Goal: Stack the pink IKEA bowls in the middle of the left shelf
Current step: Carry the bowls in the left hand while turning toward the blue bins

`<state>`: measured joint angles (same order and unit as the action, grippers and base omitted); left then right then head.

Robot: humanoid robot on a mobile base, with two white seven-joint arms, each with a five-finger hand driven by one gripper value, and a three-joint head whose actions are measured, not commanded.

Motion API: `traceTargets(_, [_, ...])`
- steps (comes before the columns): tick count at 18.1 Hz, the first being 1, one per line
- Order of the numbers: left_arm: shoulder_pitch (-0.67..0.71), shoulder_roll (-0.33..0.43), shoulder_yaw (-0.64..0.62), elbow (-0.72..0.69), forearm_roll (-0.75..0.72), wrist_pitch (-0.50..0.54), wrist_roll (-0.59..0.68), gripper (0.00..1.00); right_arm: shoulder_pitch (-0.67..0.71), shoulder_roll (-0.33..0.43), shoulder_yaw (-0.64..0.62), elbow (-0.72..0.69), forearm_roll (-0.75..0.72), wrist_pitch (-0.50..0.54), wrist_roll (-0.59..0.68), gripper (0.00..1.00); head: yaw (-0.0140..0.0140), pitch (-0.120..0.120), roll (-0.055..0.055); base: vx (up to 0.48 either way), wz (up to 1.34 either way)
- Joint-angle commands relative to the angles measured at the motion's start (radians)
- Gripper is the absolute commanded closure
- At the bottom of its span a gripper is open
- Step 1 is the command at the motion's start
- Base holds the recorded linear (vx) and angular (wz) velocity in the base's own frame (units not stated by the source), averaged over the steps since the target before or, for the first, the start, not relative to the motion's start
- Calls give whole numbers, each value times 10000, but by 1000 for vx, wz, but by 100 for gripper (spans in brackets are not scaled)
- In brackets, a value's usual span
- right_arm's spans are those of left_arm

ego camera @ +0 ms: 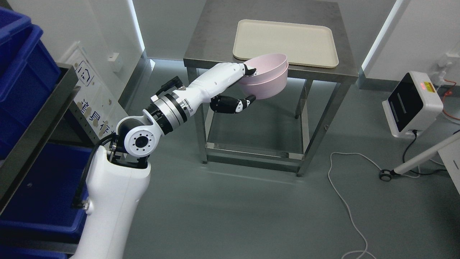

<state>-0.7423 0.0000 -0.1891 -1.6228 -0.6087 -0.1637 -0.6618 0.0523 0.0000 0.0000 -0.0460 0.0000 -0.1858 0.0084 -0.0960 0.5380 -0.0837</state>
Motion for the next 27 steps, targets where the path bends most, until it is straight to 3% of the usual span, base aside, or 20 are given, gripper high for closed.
traceTargets(1, [-1515,175,615,29,44,41,37,97,-1,-174,-92,0,77,2,-53,0,0,0,0,-358,91])
traceTargets(11, [-1934,175,2044,121,-1076,241,-55,97,-1,-174,-92,0,77,2,-53,0,0,0,0,-372,510])
traceTargets(27, [-2393,175,1615,198,-1076,302,6,96,-1,-174,-92,0,77,2,-53,0,0,-1,0,-191,1082])
